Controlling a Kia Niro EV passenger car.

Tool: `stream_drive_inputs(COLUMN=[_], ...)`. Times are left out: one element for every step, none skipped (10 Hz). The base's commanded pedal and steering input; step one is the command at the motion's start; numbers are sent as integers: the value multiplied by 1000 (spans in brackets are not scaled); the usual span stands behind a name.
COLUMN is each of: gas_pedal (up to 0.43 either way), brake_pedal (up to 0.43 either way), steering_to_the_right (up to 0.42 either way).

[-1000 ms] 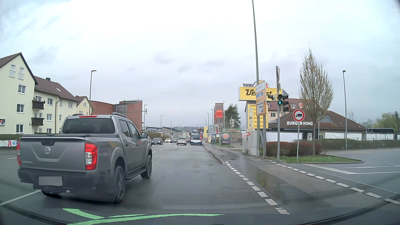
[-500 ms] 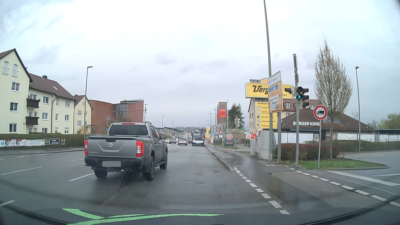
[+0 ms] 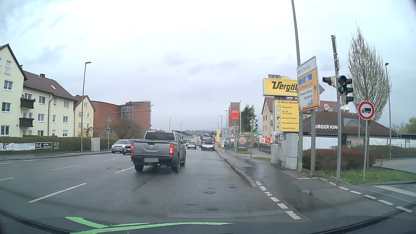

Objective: Follow the waypoints while adhering to traffic rules and regulations

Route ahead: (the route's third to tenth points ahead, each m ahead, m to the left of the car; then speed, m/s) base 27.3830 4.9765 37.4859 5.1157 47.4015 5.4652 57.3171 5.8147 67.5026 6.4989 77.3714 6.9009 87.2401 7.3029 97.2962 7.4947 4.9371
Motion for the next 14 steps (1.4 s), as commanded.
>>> stream_drive_inputs(gas_pedal=[87,87,87,87,67,67,67,67,67,67,59,59,59,59], brake_pedal=[0,0,0,0,0,0,0,0,0,0,0,0,0,0], steering_to_the_right=[-9,-6,-4,0,0,0,1,1,1,1,1,1,1,1])
